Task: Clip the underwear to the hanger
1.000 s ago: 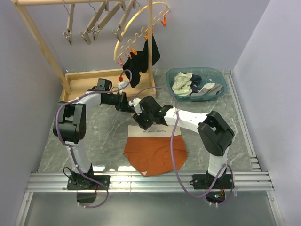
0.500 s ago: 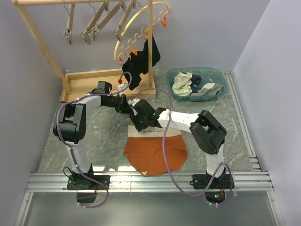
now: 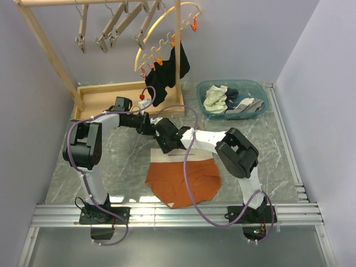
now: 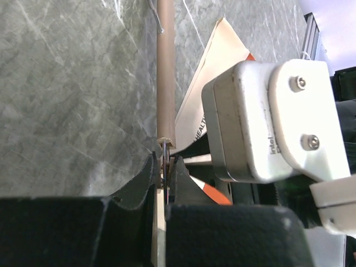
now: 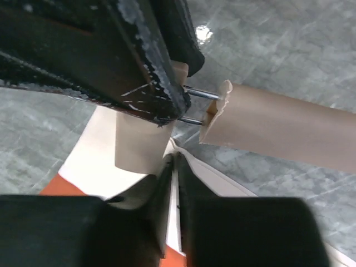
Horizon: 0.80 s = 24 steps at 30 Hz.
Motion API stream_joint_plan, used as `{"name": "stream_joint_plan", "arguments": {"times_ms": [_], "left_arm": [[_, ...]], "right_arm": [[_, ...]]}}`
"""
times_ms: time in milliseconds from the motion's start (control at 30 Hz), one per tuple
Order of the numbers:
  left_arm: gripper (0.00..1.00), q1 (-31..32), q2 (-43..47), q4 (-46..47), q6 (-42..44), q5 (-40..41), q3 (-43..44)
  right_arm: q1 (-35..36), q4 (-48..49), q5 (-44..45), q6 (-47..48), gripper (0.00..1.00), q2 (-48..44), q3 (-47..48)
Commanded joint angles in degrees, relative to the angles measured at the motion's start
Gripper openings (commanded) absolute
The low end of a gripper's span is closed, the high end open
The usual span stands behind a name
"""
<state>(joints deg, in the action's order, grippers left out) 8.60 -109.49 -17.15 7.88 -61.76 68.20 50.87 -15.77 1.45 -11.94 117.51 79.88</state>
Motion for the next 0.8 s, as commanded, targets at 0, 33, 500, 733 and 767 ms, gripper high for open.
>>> {"name": "stream_joint_plan", "arguments": {"times_ms": [0, 33, 500, 733, 767], "left_arm": [[0.00, -0.3, 1.1, -0.3, 1.7, 0.9, -0.6], [0.00, -0.3, 1.1, -0.5, 2.1, 1.0, -0.8], [0.00, -0.2, 0.7, -1.8, 4.9, 0.8, -1.8], [0.00, -0.2, 0.3, -0.7, 5.5, -0.9, -2.4], [0.00, -0.2, 0.1, -0.6, 5.5, -0.9, -2.4]], "right_arm": [[0.2, -2.4, -1.3, -0.1, 0.09, 1.7, 1.6], [0.2, -2.2, -1.3, 0.1, 0.04, 1.4, 1.4], [0.2, 6.2, -3.5, 0.3, 0.00, -8.4, -7.7], [0.2, 7.7, -3.2, 1.1, 0.00, -10.0, -8.9], [0.1, 8.2, -3.2, 1.2, 0.00, -10.3, -9.0]]}}
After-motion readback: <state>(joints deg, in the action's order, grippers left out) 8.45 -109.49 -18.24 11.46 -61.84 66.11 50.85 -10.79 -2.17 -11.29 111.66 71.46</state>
